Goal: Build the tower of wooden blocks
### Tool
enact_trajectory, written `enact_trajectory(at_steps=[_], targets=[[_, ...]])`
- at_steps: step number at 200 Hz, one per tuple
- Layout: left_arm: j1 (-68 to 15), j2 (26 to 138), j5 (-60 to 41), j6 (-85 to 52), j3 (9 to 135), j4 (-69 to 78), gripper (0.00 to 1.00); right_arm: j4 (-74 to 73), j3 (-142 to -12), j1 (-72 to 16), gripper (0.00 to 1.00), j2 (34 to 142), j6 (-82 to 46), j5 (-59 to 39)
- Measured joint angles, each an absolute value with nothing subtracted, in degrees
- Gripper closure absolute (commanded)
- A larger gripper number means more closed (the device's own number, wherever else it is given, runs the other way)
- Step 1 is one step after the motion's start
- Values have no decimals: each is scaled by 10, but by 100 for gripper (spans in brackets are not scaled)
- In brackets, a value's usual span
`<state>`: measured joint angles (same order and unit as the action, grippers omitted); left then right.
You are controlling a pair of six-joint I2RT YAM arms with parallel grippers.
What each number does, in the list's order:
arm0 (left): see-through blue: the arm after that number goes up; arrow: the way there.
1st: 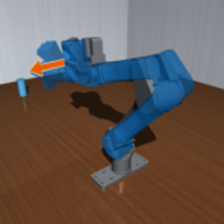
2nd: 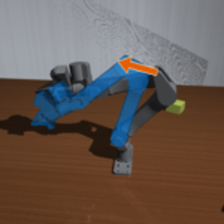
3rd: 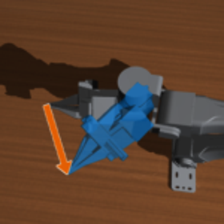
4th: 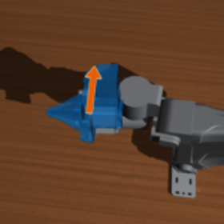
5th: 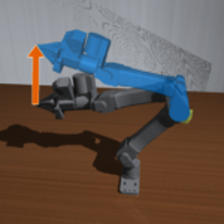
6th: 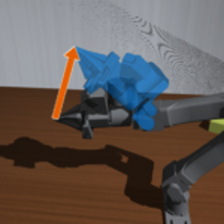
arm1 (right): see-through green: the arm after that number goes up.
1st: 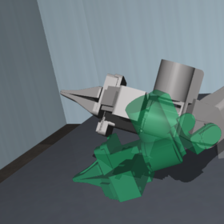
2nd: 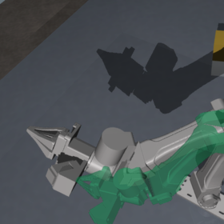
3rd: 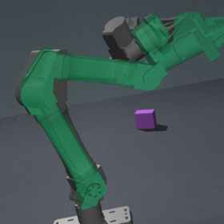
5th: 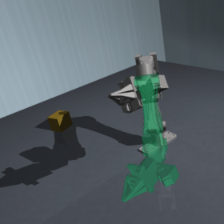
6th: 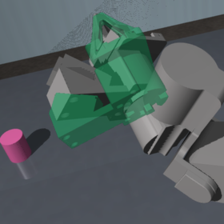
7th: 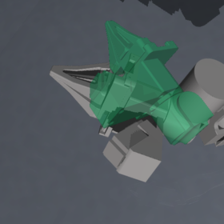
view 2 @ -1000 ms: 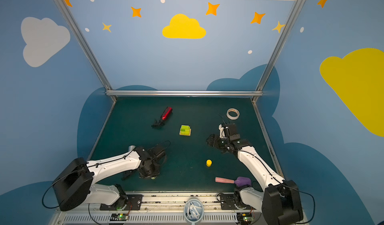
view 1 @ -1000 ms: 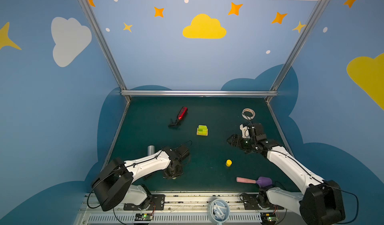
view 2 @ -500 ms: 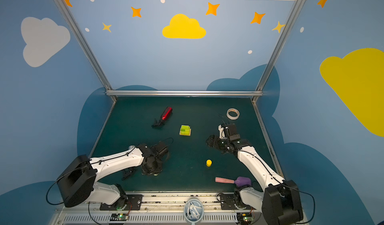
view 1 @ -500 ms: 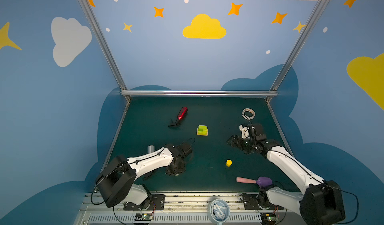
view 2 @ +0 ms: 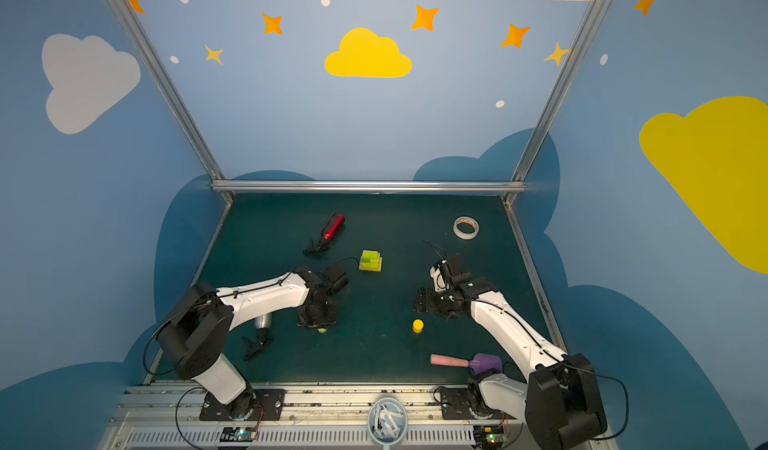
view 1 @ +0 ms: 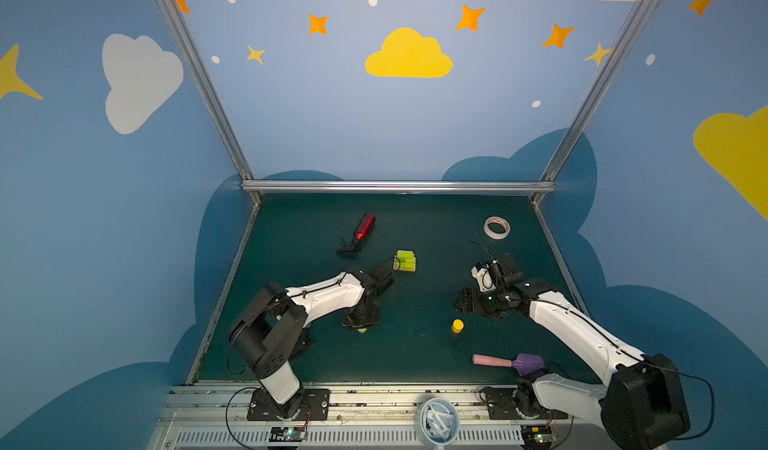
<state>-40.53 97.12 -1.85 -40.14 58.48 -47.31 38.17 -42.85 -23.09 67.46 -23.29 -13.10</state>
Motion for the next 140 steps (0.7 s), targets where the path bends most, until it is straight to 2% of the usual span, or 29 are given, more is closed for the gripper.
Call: enact_trajectory(at_steps=[111,140], targets=[[-343,1071,-22,-317,703,-458,71,415,-425,-281,26,693,-236,-111],[-336,1088,-23,-305,720,-454,62,415,-425,-295,26,707,-238,-104]])
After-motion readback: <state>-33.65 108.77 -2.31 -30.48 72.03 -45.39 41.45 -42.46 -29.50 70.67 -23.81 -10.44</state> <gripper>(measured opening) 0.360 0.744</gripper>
